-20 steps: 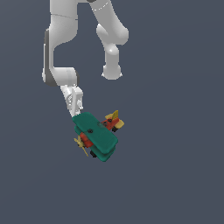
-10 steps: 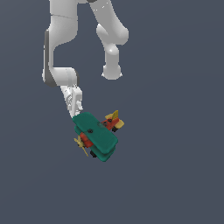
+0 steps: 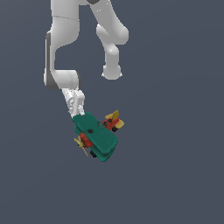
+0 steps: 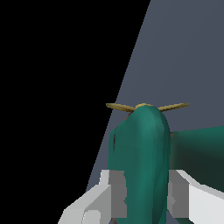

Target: Pick up the object and move it to a goal position.

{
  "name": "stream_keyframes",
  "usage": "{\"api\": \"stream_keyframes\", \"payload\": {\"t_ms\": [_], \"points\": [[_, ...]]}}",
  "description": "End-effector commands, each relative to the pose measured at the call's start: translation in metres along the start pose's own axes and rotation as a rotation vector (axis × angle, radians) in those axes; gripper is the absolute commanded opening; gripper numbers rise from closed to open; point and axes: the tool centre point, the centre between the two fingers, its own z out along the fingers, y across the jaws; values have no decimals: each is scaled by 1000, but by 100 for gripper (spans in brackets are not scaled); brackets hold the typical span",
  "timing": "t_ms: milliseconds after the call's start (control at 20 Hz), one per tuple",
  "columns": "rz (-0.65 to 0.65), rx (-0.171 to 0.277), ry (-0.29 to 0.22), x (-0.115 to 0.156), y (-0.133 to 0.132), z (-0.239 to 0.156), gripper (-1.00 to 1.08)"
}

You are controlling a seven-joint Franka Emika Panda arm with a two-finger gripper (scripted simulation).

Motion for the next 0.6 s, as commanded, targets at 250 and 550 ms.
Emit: {"api": "stream_keyframes", "payload": {"t_ms": [250, 550], "points": [[0, 0, 1, 0, 0, 1, -100], [0, 0, 0, -1, -3, 1, -100]]}}
